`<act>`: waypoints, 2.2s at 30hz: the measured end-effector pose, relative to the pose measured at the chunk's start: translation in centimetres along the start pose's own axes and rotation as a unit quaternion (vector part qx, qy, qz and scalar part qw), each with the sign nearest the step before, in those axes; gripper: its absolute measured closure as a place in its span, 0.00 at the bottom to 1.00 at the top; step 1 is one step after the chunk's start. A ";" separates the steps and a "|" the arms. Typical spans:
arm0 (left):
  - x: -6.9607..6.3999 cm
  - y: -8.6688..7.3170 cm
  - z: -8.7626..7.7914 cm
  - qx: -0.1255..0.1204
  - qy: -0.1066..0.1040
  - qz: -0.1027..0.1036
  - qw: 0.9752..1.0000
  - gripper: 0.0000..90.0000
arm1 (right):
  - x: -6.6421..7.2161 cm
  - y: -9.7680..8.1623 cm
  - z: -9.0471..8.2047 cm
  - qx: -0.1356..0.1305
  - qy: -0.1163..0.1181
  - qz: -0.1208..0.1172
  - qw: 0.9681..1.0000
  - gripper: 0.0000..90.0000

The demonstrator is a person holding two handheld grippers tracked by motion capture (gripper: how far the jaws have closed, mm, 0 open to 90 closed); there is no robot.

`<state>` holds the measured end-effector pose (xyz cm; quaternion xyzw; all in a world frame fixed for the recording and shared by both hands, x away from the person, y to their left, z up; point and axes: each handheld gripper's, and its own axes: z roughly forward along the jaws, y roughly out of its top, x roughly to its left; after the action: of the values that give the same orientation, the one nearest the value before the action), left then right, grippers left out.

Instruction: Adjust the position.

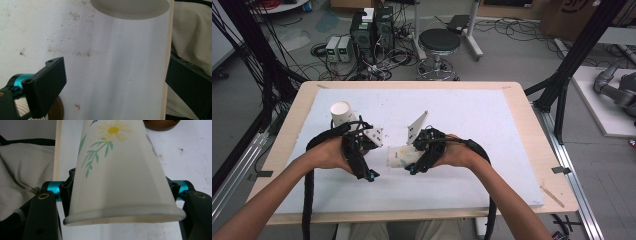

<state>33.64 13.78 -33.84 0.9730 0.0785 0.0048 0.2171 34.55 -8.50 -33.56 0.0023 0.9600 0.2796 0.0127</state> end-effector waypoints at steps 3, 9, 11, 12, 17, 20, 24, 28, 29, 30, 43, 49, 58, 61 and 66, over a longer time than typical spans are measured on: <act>0.0 0.3 0.1 0.006 0.001 0.004 1.000 0.04 | 0.0 0.1 0.0 0.006 0.003 0.004 1.000 0.37; -0.2 1.4 0.2 0.000 -0.004 0.013 1.000 0.04 | 0.1 0.3 0.3 0.008 0.006 -0.001 1.000 0.37; -0.2 1.6 0.2 -0.001 -0.006 0.015 1.000 0.04 | 0.1 0.3 0.4 0.008 0.005 -0.003 1.000 0.37; -0.3 1.9 0.4 0.000 -0.008 0.019 1.000 0.04 | 0.1 0.4 0.5 0.004 0.005 -0.010 1.000 0.37; -0.5 2.5 0.7 -0.002 -0.014 0.023 1.000 0.04 | 0.2 0.5 0.5 0.003 0.007 -0.011 1.000 0.37; -0.5 2.8 0.9 -0.003 -0.018 0.028 0.999 0.04 | 0.3 0.6 0.6 0.002 0.010 -0.012 1.000 0.37; -0.5 3.0 1.1 -0.003 -0.021 0.030 0.999 0.04 | 0.4 0.6 0.5 0.002 0.013 -0.010 1.000 0.37; -0.4 3.2 1.2 -0.001 -0.024 0.031 0.999 0.04 | 0.5 0.7 0.6 0.002 0.015 -0.011 1.000 0.37; -0.5 3.2 1.3 -0.001 -0.024 0.029 0.999 0.04 | 0.5 0.8 0.7 0.003 0.015 -0.013 1.000 0.37; -0.4 3.3 1.3 0.000 -0.028 0.032 0.999 0.05 | 0.5 0.8 0.7 0.004 0.016 -0.014 1.000 0.37; -0.6 3.8 1.6 -0.002 -0.041 0.043 0.998 0.20 | 0.6 1.0 1.0 0.002 0.021 -0.025 0.999 0.37; -0.7 3.8 1.6 -0.008 -0.051 0.052 0.997 0.37 | 0.6 1.1 1.1 0.000 0.022 -0.023 0.999 0.37; -0.7 3.8 1.6 -0.008 -0.046 0.050 0.998 0.41 | 0.6 1.1 1.3 0.001 0.025 -0.022 0.999 0.38; -0.9 3.7 1.7 -0.019 -0.047 0.037 0.998 0.41 | 0.6 1.1 1.3 0.000 0.024 -0.022 0.999 0.35; -0.7 3.7 1.5 0.000 -0.043 0.057 0.997 0.41 | 0.8 1.2 1.3 -0.017 0.031 -0.023 0.999 0.21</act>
<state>33.57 9.68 -33.64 0.9752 0.0139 -0.0242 0.2197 33.76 -6.81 -34.00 -0.0292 0.9549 0.2951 -0.0108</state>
